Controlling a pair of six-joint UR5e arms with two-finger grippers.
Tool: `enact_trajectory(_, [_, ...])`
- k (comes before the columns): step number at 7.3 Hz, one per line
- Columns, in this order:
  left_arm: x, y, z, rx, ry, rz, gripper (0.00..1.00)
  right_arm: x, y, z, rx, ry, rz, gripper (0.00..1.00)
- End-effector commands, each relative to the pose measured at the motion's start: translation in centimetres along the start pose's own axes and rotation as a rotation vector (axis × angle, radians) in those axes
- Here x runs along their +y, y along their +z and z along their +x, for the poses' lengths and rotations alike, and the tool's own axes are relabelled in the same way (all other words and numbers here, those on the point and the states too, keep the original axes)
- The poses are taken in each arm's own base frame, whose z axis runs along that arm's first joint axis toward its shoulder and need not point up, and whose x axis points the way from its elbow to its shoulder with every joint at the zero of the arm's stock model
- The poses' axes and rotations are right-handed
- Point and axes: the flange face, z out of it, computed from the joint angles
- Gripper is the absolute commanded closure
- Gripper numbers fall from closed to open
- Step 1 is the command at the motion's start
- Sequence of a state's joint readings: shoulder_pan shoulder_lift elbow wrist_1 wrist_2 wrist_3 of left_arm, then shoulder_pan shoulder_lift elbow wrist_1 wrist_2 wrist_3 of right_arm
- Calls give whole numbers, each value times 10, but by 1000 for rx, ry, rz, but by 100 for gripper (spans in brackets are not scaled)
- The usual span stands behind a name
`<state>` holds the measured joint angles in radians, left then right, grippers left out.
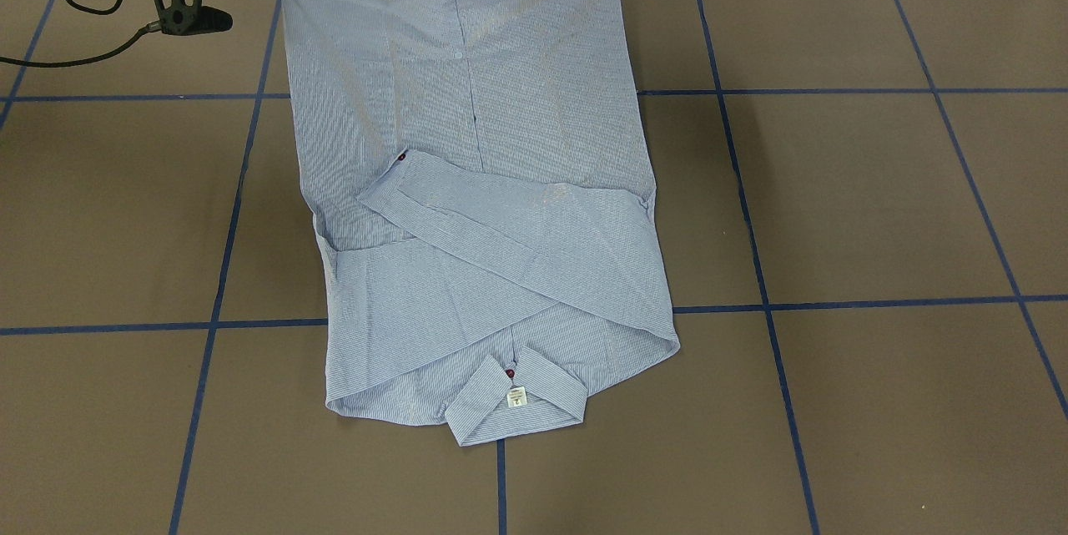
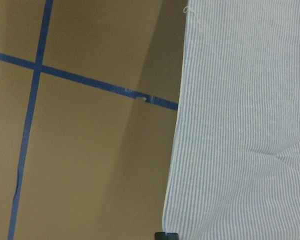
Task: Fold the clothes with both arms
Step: 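Lift both hem corners with both grippers off the table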
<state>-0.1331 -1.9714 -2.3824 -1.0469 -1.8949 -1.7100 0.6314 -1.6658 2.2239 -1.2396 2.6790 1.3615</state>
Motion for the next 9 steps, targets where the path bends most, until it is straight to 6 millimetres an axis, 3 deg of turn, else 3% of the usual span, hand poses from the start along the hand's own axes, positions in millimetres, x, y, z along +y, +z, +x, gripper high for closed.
enact_trajectory(1, [-21, 7, 3, -17, -16, 31, 100, -24, -8, -14, -18, -13, 59, 100])
enact_trajectory(2, [-49, 2, 8, -12, 1, 65, 100, -45, -21, -26, -31, -19, 142, 100])
enact_trajectory(3, [-73, -16, 7, 33, 1, 96, 100, -62, -25, -38, -30, -31, 215, 100])
enact_trajectory(6, [-134, -60, -7, 108, -21, 166, 100, -121, -44, -47, -26, 13, 338, 100])
enact_trajectory(8, [-169, -67, -8, 123, -45, 184, 100, -150, -69, -48, -29, 43, 422, 100])
enact_trajectory(9, [-191, -57, -1, 137, -56, 198, 100, -171, -80, -65, -36, 51, 455, 100])
